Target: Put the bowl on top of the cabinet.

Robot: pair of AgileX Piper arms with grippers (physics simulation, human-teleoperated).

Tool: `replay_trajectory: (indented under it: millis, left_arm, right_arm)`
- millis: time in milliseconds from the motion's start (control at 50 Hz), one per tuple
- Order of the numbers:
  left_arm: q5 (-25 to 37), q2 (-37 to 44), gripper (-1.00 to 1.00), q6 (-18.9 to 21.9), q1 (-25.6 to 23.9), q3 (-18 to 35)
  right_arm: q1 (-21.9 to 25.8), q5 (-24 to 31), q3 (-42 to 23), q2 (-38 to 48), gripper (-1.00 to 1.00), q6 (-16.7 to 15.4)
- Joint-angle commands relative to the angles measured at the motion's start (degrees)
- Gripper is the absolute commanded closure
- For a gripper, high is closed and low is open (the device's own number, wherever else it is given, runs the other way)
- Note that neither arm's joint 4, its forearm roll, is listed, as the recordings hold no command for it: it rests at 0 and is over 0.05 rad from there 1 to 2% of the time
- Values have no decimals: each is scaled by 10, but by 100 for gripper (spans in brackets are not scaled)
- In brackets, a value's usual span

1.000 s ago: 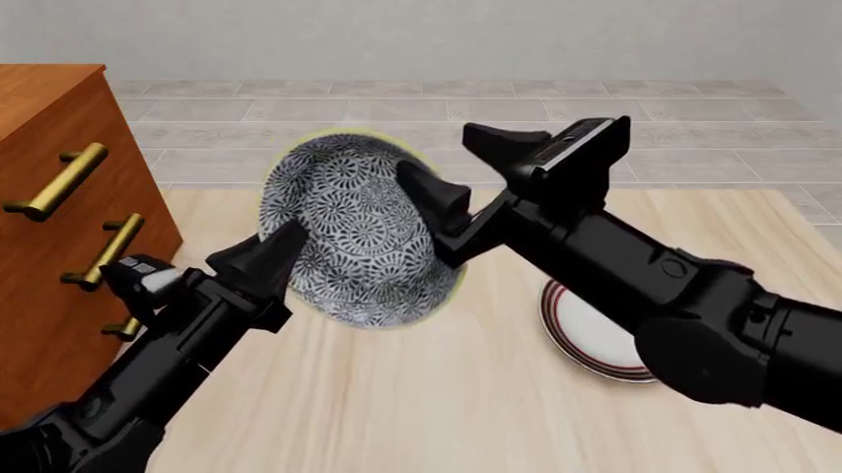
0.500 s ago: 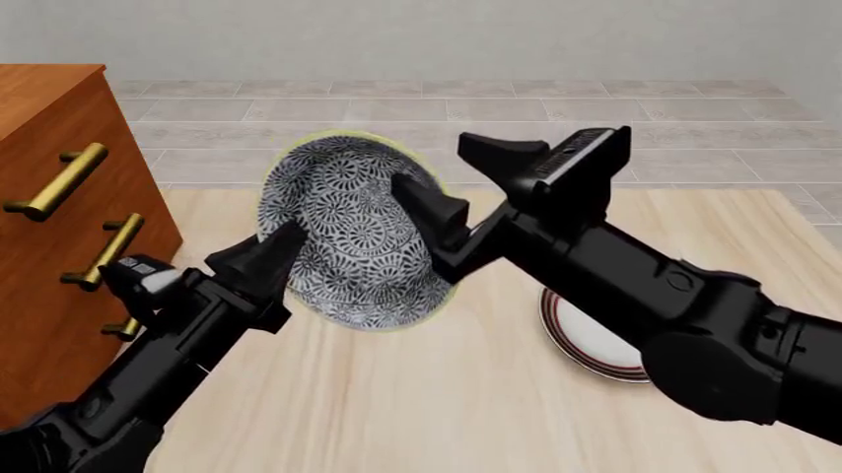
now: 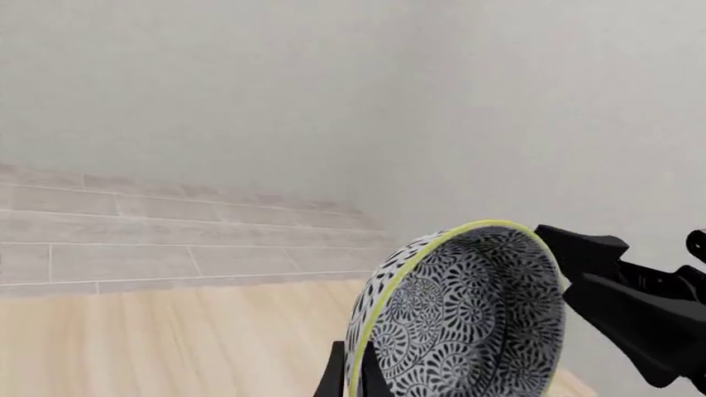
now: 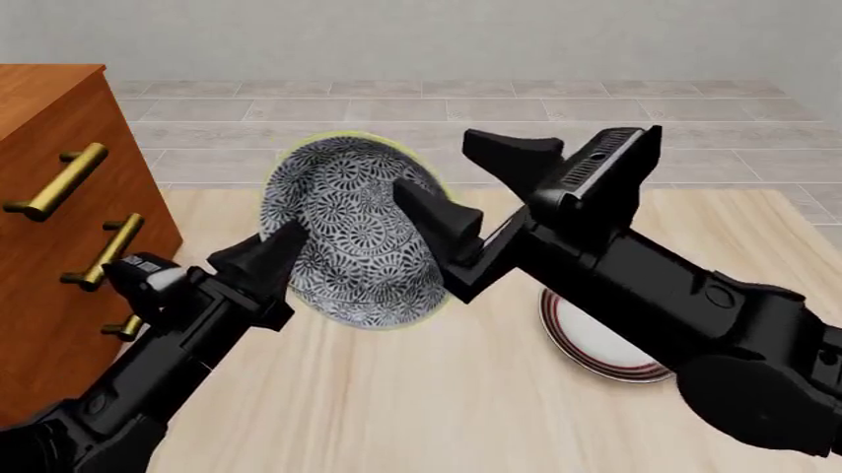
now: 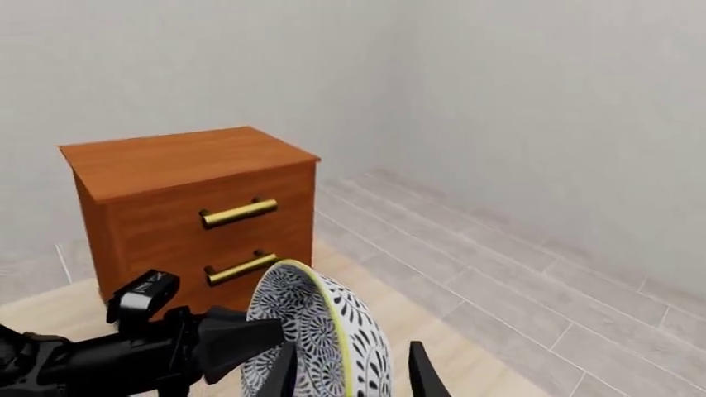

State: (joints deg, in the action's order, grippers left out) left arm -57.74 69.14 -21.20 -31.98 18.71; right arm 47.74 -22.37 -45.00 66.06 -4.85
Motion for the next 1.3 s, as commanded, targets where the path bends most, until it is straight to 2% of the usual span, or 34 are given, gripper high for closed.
replay_trajectory:
  millis: [20, 620, 680, 720, 880, 1060, 1220, 1300]
  left_arm:
    - [0, 3, 100, 2, 5, 6]
    - [11, 4, 100, 15, 3, 11]
    - [18, 1, 100, 16, 0, 14]
    - [31, -4, 100, 25, -4, 21]
    - [37, -2, 100, 33, -1, 25]
    - [50, -10, 100, 31, 8, 35]
    - [65, -9, 100, 30, 7, 43]
    - [108, -28, 100, 37, 7, 60]
  right_arm:
    - [6, 10, 2, -27, -100, -8]
    - [-8, 25, -1, -91, -100, -28]
    - [-6, 24, 2, -109, -100, -38]
    - [-7, 28, 3, -124, -100, -30]
    - [-4, 35, 5, -150, -100, -38]
    - [0, 20, 19, -171, -100, -51]
    - [-2, 5, 34, -196, -100, -46]
    - [-3, -7, 45, -207, -100, -50]
